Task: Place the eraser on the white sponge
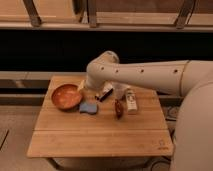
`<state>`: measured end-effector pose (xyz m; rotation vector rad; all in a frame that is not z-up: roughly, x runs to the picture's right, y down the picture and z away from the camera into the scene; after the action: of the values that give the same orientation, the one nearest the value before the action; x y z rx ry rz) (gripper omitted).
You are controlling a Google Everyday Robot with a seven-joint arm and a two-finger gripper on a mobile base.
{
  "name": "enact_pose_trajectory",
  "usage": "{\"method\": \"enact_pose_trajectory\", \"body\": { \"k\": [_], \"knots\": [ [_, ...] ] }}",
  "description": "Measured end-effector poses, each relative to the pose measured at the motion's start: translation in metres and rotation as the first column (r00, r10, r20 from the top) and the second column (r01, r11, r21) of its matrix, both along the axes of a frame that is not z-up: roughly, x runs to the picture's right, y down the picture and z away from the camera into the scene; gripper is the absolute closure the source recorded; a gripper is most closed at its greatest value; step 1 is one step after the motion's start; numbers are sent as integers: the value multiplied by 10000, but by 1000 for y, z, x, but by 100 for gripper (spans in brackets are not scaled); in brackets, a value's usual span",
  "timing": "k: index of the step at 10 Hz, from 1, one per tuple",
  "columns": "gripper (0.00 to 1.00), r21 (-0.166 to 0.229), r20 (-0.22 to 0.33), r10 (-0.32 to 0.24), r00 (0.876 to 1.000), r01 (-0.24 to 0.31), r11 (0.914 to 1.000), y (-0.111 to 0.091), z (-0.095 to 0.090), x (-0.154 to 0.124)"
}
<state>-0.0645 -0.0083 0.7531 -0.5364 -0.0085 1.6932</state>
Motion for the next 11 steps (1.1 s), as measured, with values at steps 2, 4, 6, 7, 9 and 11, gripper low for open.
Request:
{"method": "enact_pose_trajectory", "body": {
  "k": [2, 4, 6, 7, 9, 11],
  "knots": [
    [35, 958, 282, 443, 9986, -468, 9943, -29, 5, 25],
    [35, 1050, 299, 466, 9985, -495, 9932, -32, 5, 27],
    [35, 771, -324, 733, 9968, -707, 9945, -30, 21, 47],
    [35, 544, -876, 793, 9930, -747, 9957, -28, 34, 64],
    [35, 54, -1639, 724, 9838, -725, 9974, -25, 51, 73],
    [35, -341, -2084, 652, 9759, -738, 9967, -22, 64, 73]
  ]
}}
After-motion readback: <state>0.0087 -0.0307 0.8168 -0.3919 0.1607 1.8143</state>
